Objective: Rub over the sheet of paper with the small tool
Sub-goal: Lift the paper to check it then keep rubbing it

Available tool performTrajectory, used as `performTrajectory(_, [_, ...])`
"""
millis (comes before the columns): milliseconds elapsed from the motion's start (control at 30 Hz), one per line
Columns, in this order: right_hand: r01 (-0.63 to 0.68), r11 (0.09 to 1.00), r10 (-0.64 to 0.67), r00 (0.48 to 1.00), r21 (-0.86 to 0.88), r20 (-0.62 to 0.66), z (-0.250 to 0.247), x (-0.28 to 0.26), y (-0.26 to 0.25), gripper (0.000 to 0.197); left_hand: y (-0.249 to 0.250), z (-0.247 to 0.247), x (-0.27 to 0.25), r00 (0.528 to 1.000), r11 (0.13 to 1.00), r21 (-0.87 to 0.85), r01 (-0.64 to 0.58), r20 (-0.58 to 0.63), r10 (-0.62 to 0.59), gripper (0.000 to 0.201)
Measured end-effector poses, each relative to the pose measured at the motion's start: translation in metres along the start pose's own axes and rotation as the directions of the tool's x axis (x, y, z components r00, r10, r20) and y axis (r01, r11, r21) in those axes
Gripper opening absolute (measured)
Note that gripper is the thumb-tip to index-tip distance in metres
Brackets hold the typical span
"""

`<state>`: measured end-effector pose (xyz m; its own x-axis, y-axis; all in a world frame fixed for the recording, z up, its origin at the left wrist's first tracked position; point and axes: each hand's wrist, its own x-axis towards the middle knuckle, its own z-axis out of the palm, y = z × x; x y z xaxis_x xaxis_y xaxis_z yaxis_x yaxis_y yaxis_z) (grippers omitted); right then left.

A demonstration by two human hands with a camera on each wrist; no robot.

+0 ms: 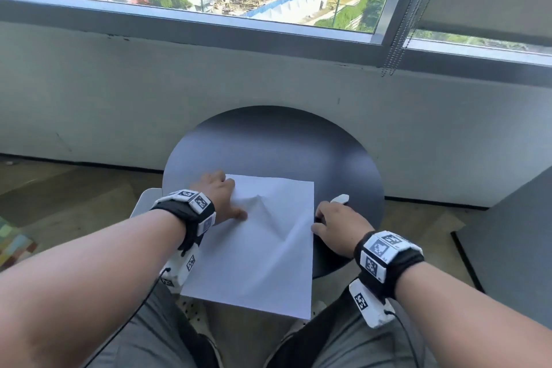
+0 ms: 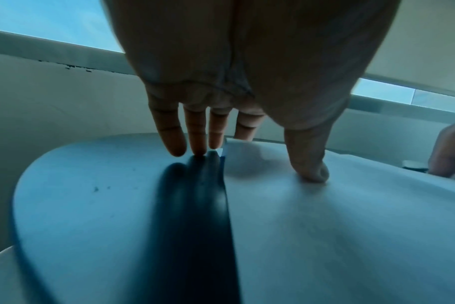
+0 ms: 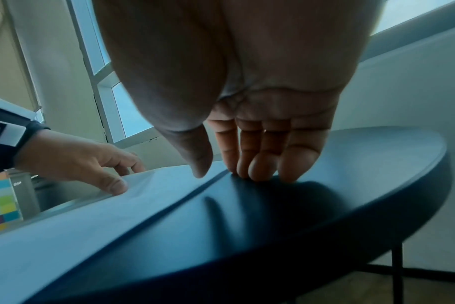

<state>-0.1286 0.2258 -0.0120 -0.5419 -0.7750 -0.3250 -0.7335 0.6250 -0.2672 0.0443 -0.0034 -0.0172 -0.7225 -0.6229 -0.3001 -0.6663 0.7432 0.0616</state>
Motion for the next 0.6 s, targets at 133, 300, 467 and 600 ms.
performTrajectory(133, [-0.021, 0.996, 0.024, 0.999, 0.083, -0.034, 0.001, -0.003, -0.008, 0.019, -0.001, 0.005, -0.006, 0.997, 0.979, -0.188, 0.074, -0.017, -0.078, 0.043])
performTrajectory(300, [-0.080, 0.980, 0.090, 0.995, 0.181, -0.049, 0.002, 0.002, -0.022, 0.018, -0.001, 0.007, -0.010, 0.982, 0.906, -0.386, 0.177, 0.013, -0.186, 0.063])
performTrajectory(467, [-0.140, 0.874, 0.193, 0.979, 0.465, -0.068, -0.003, 0.008, -0.028, 0.011, -0.013, 0.003, -0.014, 0.981, 0.824, -0.536, 0.182, 0.044, -0.188, 0.077])
performTrajectory(600, [-0.020, 0.675, 0.175, 0.975, 0.738, -0.134, -0.022, 0.008, -0.021, 0.019, -0.021, 0.000, -0.015, 0.981, 0.758, -0.626, 0.183, 0.068, -0.181, 0.076])
